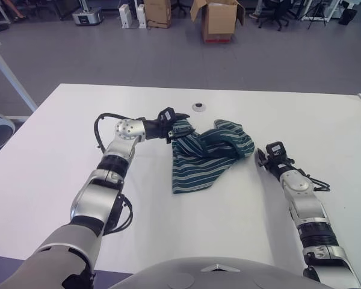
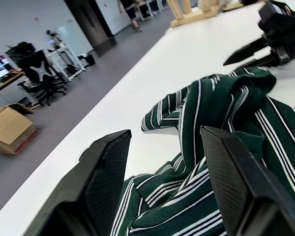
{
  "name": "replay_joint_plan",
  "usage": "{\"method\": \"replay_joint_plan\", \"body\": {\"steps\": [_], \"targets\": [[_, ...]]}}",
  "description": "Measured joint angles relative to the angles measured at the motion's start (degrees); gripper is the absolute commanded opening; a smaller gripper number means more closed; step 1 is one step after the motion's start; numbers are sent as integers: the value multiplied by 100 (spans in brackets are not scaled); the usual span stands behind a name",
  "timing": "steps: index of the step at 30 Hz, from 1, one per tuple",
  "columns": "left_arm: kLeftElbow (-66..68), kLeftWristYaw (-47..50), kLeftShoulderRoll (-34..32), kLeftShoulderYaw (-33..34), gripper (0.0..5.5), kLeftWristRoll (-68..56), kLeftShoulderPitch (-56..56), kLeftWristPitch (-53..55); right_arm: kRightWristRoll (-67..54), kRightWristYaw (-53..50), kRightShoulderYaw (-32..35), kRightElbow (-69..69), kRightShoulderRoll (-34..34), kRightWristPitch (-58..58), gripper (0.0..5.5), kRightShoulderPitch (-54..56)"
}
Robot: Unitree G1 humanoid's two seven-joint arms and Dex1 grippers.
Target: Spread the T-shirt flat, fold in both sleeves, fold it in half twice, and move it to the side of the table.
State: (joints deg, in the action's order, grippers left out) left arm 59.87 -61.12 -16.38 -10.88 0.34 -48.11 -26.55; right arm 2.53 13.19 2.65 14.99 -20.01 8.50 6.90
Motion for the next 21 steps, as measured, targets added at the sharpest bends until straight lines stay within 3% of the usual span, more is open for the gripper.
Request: {"method": "replay_joint_plan", "body": {"steps": [4,9,19,21], "targets": [[958,-56,-54,-440,259,729,-433,-421,0,-10,-13,41,20,-49,181,23],[1432,391,-79,-706,184,1383,-609,-549,0,-54,-18,133,27,-85,181,147],[1474,357,-78,-703,3,1605,-701,-802,0,-138,-18,131,29,-89,181,154],[1474,374,-77,-703,3,1615,-695,-852,1,-138,-18,127,29,-89,181,149]]}}
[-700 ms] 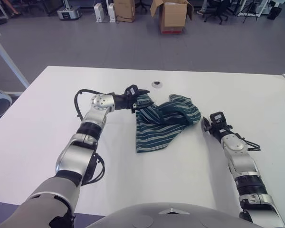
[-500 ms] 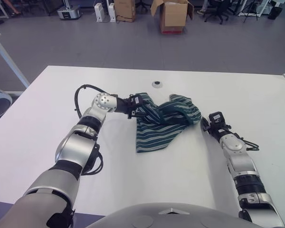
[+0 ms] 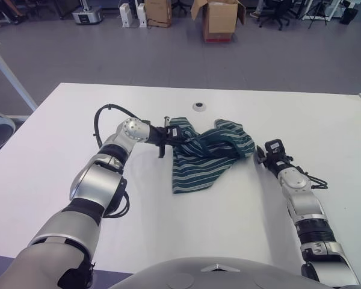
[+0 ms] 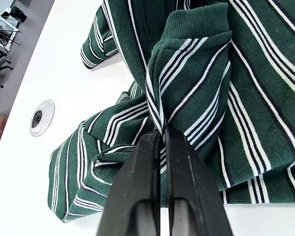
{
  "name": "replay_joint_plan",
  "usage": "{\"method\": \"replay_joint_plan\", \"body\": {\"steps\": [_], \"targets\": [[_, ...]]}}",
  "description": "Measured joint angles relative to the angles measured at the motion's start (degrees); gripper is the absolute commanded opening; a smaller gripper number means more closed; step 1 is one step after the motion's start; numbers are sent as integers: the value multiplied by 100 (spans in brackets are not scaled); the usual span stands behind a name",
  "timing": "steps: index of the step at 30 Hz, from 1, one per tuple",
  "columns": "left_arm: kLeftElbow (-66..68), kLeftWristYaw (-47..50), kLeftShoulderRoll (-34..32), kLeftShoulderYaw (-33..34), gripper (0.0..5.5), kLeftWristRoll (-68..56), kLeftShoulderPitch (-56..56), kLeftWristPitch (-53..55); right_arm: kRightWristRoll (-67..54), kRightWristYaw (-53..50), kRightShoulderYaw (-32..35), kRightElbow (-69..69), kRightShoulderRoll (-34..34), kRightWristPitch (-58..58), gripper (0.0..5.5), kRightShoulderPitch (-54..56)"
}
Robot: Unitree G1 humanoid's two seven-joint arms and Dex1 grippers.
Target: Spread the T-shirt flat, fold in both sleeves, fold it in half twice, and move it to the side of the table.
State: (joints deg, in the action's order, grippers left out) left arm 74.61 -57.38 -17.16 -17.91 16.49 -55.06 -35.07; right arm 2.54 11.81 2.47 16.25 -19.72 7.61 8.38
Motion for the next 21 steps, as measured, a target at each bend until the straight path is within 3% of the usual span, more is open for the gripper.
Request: {"method": "replay_joint_plan", "body": {"steps": [6,10,15,19,21], "targets": [[-11,132,-33,-53,3,133,239,-198,47,57,-47,-3,-49,0,181,-6],[-239,-204,-421,-166,3,194,615,-871,434,497,-236,124,-733,-380,181,-6],[-754,-515,-644,-38,3,-218,1208,-1211,1364,1184,-1139,569,-1606,-1964,181,127],[-1020,-461,-587,-45,3,-273,1390,-1243,1807,1116,-1657,1351,-1414,-2655,181,890],[-1142,-434,-536,-63,0,-272,1453,-1245,2020,941,-1831,1716,-1275,-2813,138,1205]]}}
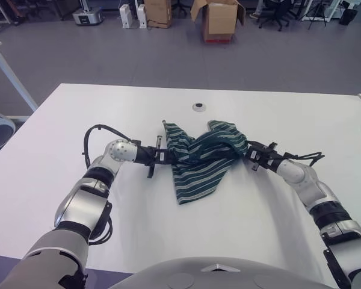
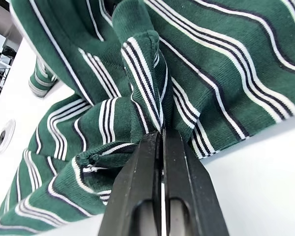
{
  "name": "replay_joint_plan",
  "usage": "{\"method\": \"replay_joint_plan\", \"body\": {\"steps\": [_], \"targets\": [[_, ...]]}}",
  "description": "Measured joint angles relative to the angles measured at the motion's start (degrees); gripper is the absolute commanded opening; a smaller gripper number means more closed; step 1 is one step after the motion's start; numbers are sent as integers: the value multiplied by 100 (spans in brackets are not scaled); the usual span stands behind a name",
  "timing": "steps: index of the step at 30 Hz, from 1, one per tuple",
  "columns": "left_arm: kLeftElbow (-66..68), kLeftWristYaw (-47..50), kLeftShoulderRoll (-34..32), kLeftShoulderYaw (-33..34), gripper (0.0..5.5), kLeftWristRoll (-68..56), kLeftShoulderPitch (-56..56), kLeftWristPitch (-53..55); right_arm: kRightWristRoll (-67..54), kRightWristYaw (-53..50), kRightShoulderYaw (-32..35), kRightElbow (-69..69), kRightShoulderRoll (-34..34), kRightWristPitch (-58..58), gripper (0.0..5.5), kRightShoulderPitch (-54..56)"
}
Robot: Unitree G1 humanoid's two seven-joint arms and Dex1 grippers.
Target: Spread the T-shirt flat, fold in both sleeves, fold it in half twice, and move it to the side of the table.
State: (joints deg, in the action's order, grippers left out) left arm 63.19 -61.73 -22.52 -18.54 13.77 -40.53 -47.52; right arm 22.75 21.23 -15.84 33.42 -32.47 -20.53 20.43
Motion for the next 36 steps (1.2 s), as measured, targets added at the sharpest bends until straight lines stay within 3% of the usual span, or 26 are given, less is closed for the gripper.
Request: {"method": "replay_joint_plan", "body": {"steps": [7,15,21,25,29,36], "targets": [[-213,185,-26,28,0,-129,237,11,23,3,-89,356,-45,-378,2,128],[-296,420,-310,637,0,-648,113,532,-703,902,280,-840,-561,-427,2,-122],[-538,411,-483,1346,0,-1339,-600,1079,-2486,2863,742,-2109,-990,1437,2,-279],[-730,403,-544,1540,0,-1503,-860,1247,-2438,3569,676,-2287,-1447,2311,2,-184],[-927,333,-542,1538,0,-1539,-900,1350,-2351,3889,560,-2299,-1438,2861,2,11],[-1192,183,-450,1431,0,-1550,-681,1449,-2810,4292,557,-2300,-1175,3653,121,15]]}}
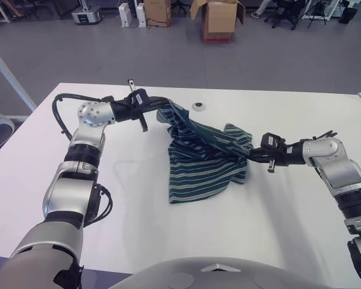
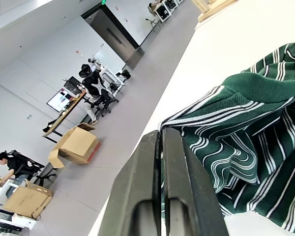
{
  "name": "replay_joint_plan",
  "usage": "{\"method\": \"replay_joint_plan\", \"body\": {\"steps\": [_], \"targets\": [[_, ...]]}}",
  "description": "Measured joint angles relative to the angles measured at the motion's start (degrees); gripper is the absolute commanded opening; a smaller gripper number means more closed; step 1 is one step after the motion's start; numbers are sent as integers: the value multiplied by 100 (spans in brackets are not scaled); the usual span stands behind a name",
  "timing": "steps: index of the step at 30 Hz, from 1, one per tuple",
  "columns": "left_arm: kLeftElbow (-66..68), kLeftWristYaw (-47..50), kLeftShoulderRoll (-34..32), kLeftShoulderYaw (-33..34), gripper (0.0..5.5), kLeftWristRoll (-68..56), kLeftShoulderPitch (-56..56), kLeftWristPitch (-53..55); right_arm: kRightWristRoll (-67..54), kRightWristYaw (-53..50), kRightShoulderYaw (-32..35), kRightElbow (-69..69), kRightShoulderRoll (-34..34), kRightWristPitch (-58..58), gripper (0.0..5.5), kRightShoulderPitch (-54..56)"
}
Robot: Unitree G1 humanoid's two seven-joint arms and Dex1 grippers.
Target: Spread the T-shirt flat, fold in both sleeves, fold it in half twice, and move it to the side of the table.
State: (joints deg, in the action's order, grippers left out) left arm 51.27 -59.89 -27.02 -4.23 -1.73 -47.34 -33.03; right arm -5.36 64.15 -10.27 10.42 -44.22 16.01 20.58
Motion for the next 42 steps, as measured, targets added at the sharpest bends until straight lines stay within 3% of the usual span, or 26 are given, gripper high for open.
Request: {"method": "replay_joint_plan", "body": {"steps": [10,17,23,30,34,37,42], "targets": [[-103,8,45,-11,0,-23,169,28,-594,230,287,-81,227,272,121,196],[7,28,48,-11,0,-22,169,14,-349,266,-73,27,324,89,121,112],[24,60,48,-10,0,-22,169,-16,-163,-41,-89,320,504,-182,2,134],[82,176,46,-1,0,-19,161,-25,-168,-247,85,632,682,-379,2,254],[498,394,45,55,0,6,-70,-70,-438,-793,687,1349,1061,-407,2,1144],[1057,784,-30,131,0,134,-847,-117,-592,-1216,1133,2220,1183,-612,2,2327],[1817,1587,-576,172,0,547,-2115,-81,-410,-1383,1294,3797,1147,-1249,2,3993]]}}
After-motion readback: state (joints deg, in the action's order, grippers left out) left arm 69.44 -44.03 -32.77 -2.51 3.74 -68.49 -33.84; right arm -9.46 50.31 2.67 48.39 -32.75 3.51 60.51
